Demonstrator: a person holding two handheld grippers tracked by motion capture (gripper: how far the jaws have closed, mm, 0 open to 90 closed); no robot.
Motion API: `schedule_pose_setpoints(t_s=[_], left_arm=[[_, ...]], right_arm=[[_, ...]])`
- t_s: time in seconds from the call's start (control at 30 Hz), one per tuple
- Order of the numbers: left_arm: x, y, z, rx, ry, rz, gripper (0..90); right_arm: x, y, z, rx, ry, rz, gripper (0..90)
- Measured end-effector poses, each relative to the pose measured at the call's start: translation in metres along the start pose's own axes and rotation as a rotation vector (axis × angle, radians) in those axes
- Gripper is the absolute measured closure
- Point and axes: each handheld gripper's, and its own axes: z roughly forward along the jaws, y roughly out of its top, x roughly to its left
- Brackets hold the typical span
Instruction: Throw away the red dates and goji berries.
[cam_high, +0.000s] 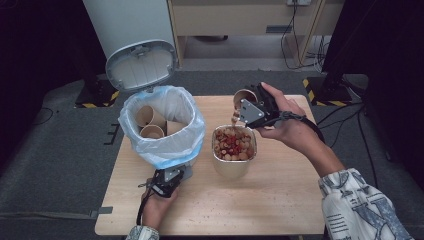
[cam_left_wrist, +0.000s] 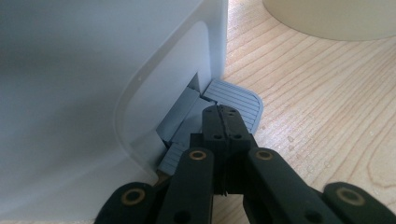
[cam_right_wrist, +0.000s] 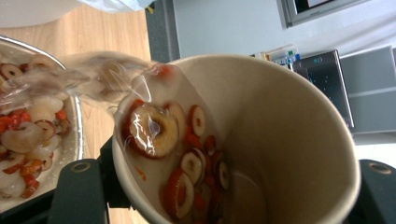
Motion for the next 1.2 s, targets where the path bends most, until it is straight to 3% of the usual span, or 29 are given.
schedule_pose_setpoints(t_s=[0.3,0.87,1.03,1.1,1.13,1.2], left_arm=[[0.000,0.000,0.000,0.001,0.001,-0.001,89.6],[0.000,0.000,0.000,0.000,0.001,-0.001,89.6],[0.000,0.000,0.000,-0.001,0.001,-0.001,89.6],[0.000,0.000,0.000,-0.001,-0.001,-0.001,89.6],[0.000,0.000,0.000,0.002,-0.001,0.000,89.6],[0.000,0.000,0.000,0.000,-0.002,-0.001,89.5]], right_arm=[[-0.001,-0.004,0.002,-0.011,0.005,0.044,29.1],[-0.008,-0.002,-0.001,-0.017,-0.007,0.050,29.2],[-0.009,0.004,-0.002,-0.008,-0.018,0.012,29.2],[-0.006,0.010,-0.001,0.030,-0.050,-0.076,29.3],[-0.005,0.012,0.000,0.040,-0.040,-0.115,29.3],[-0.003,0.013,0.001,0.052,-0.045,-0.147,29.3]])
